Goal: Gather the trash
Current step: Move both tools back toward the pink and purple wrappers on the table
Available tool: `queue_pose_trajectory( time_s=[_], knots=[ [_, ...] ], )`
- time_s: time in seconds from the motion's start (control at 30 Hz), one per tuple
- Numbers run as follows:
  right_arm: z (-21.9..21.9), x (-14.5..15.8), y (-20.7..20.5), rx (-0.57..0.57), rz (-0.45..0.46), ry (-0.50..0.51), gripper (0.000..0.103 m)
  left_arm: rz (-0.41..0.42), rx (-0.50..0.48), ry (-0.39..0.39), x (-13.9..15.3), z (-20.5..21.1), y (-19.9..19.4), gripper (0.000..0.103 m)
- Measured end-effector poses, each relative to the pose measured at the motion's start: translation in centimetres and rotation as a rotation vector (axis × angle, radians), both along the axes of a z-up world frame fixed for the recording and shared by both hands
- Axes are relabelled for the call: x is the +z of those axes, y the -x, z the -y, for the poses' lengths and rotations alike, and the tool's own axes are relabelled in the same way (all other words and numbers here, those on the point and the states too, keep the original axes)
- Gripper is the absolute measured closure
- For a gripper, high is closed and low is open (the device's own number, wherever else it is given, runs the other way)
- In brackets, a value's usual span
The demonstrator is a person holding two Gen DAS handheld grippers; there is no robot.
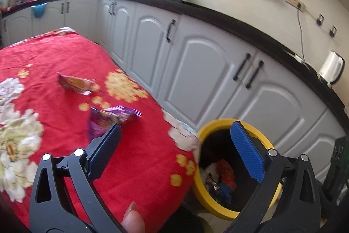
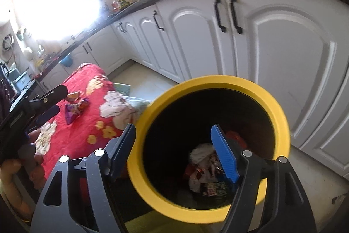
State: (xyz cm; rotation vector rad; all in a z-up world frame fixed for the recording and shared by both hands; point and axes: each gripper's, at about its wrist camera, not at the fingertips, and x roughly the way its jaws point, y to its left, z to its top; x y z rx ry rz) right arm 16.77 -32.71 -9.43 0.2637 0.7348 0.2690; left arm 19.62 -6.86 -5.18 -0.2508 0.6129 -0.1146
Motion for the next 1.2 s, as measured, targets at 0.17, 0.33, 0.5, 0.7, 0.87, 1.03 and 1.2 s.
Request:
queue_pose_trajectory(
  time_s=[0.17, 0.33, 0.5, 0.7, 0.87, 1.03, 1.2],
  knots=[
    [-2.2, 0.9, -0.2, 0.038, 0.009, 0.006, 0.033, 0.023, 0.081, -0.003, 0.8, -3.1, 0.1, 0.011],
    [-4.8, 1.5, -0.5, 0.073, 0.016, 0.012, 0.032, 0.047, 0.146, -0.025, 1.3, -5.5, 0.2, 0.011],
    [-7.8, 2.2, -1.1, 0.116, 0.023, 0.001, 0.030, 0.051, 0.199, -0.023, 1.5, -8.0, 0.1, 0.011],
    [-11.3, 2.8, -1.8, 0.160, 0.028, -0.008, 0.028, 0.035, 0.256, 0.002, 1.1, -10.8, -0.1, 0.011],
    [-13.5, 2.9, -3.3, 0.187, 0.002, -0.030, 0.028, 0.021, 0.306, 0.034, 0.7, -13.2, -0.3, 0.011],
    [-15.3, 2.5, -5.3, 0.195, -0.055, -0.096, 0.028, 0.000, 0.343, 0.090, -0.1, -15.4, -0.7, 0.011],
    [-17.5, 1.9, -7.6, 0.200, -0.099, -0.101, 0.028, -0.031, 0.355, 0.174, -1.1, -17.0, -1.9, 0.011]
  ],
)
